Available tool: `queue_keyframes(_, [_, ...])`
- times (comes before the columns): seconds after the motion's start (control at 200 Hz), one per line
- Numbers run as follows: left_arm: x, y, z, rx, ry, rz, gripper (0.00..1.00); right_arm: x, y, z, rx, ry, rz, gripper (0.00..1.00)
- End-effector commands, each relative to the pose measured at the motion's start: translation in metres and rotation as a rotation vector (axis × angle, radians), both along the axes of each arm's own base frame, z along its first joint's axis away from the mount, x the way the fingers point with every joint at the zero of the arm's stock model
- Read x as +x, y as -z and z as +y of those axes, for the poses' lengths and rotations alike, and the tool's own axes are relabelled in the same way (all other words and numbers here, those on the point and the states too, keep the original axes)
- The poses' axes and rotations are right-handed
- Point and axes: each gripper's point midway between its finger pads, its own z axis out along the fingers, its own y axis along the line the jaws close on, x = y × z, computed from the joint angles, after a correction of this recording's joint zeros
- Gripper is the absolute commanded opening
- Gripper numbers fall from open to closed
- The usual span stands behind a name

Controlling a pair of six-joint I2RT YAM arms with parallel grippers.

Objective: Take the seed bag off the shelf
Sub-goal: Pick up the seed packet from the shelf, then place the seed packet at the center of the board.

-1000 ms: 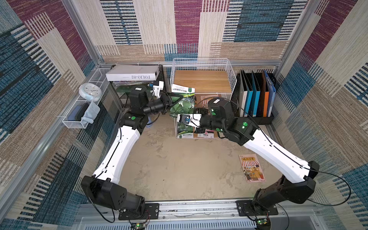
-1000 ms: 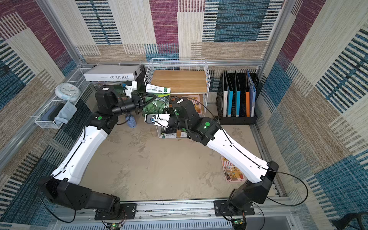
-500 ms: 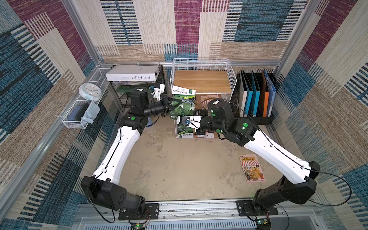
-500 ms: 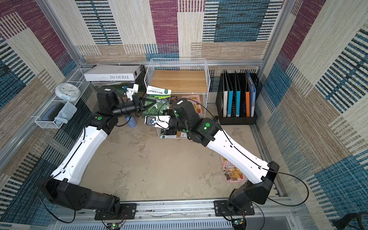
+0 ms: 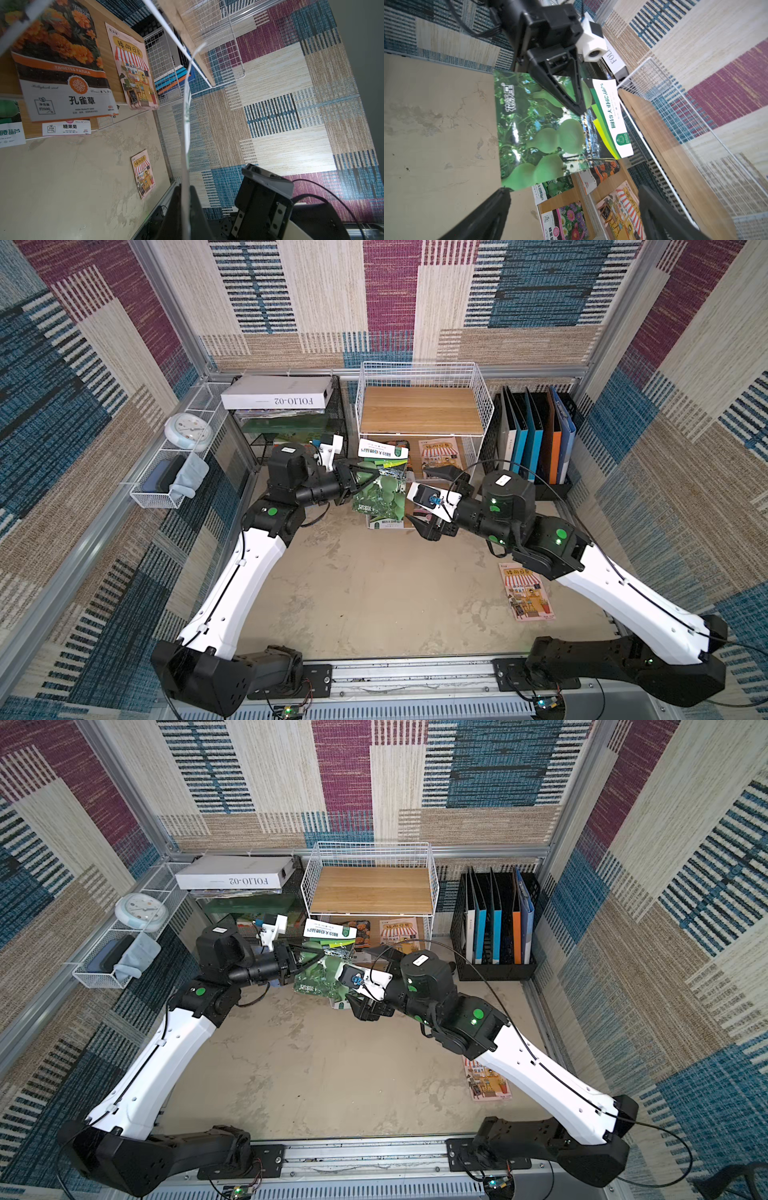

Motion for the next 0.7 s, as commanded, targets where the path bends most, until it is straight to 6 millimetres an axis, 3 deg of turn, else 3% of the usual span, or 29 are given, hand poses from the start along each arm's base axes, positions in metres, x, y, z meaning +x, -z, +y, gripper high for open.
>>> queue_keyframes(0.0, [-0.012,0.006,-0.008,0.016,0.008,-0.043,0.0,0.01,-0.015,-0.023,0.132,0.158,0.058,1.0])
queue_keyframes(0.185, [-0.045,0.045,-0.049,0.04,0.029,-0.035,0.0,0.019,-0.025,-0.052,0.254,0.351,0.161,0.99])
queue_keyframes(0.346, [-0.068,0.097,-0.095,0.039,-0.024,-0.035,0.0,0.023,-0.022,-0.071,0.336,0.48,0.251,1.0])
queue_keyframes(0.536, [-0.086,0.137,-0.144,0.046,-0.092,-0.079,0.0,0.02,-0.002,-0.087,0.359,0.568,0.333,1.0])
queue_keyframes(0.696, [-0.095,0.185,-0.192,0.073,-0.132,-0.057,0.0,0.017,0.02,-0.093,0.365,0.604,0.379,1.0])
